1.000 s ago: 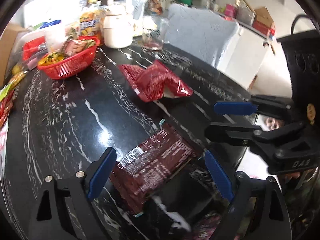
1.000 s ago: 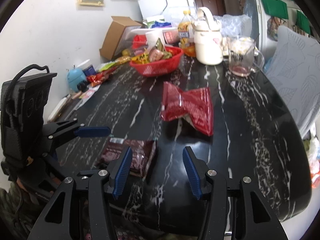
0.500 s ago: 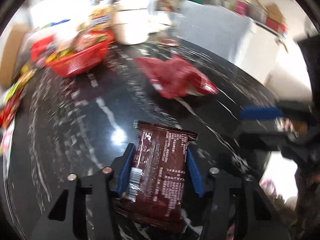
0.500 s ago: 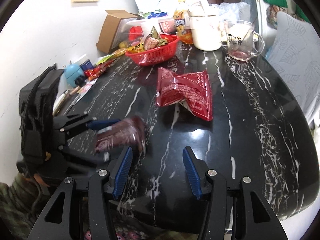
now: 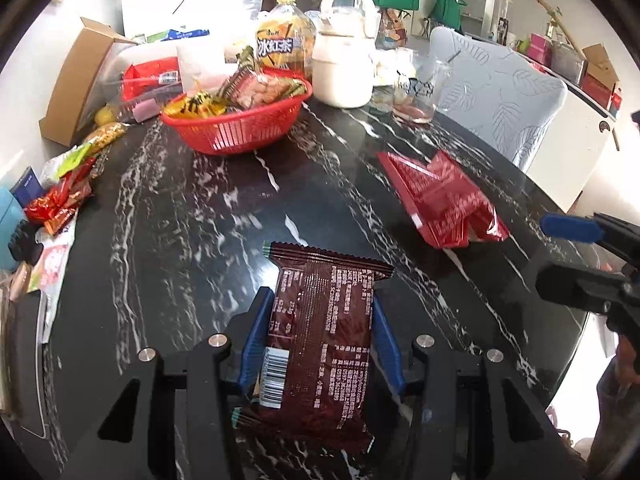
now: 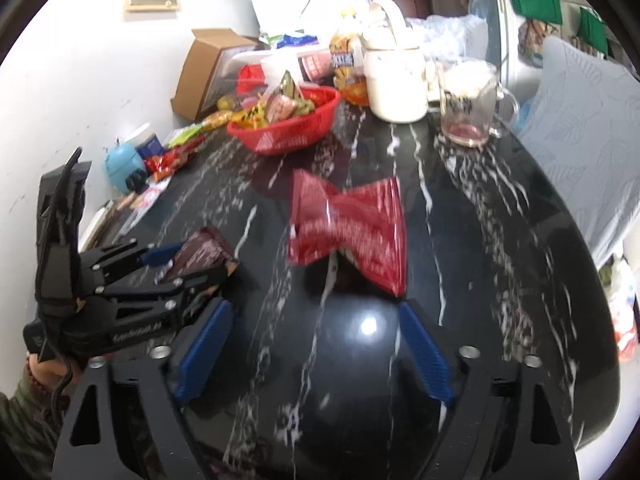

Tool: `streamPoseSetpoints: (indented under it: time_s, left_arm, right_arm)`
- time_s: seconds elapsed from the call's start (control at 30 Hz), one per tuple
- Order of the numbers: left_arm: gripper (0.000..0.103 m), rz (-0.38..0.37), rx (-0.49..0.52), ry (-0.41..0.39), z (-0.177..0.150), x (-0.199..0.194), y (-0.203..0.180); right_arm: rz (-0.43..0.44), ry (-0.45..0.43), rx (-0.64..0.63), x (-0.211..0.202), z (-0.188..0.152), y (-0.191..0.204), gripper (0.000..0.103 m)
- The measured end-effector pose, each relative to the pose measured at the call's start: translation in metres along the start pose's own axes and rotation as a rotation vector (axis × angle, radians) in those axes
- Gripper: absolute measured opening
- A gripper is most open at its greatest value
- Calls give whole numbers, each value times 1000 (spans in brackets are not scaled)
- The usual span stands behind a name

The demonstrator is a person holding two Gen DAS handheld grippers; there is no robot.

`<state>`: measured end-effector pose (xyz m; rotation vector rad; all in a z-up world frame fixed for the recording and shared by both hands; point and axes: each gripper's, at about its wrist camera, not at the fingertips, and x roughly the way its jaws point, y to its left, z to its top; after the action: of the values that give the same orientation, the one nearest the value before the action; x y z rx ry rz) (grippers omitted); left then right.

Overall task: Organize snacks
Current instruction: 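Grasp the brown chocolate packet with the left gripper while the right grasps the red packet, then lift the chocolate packet and red packet and carry them over the basket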

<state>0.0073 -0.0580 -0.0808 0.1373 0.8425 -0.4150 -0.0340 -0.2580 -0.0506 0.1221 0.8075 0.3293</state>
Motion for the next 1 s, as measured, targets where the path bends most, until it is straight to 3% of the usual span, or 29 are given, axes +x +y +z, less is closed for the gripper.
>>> streamPoseSetpoints:
  time_s: [0.37, 0.6, 0.77, 0.83, 0.87, 1.0]
  left_arm:
    - [48, 15, -21, -3, 10, 10, 12]
    - [48, 56, -31, -24, 13, 15, 21]
    - [48, 77, -22, -27, 15, 18, 26]
    - [48, 75, -25, -12, 15, 22, 29]
    - [48, 78, -24, -4, 14, 24, 29]
    - [50, 64, -32, 36, 13, 33, 33]
  right_arm:
    - [-66, 6, -30, 31, 38, -10, 100]
    - [-27, 81, -11, 61, 42, -15, 100]
    - [-42, 82, -32, 70, 42, -15, 100]
    - [-51, 78, -55, 72, 42, -13, 97]
    - [-53, 77, -67, 72, 42, -12, 90]
    - [-64, 61, -140, 72, 39, -5, 86]
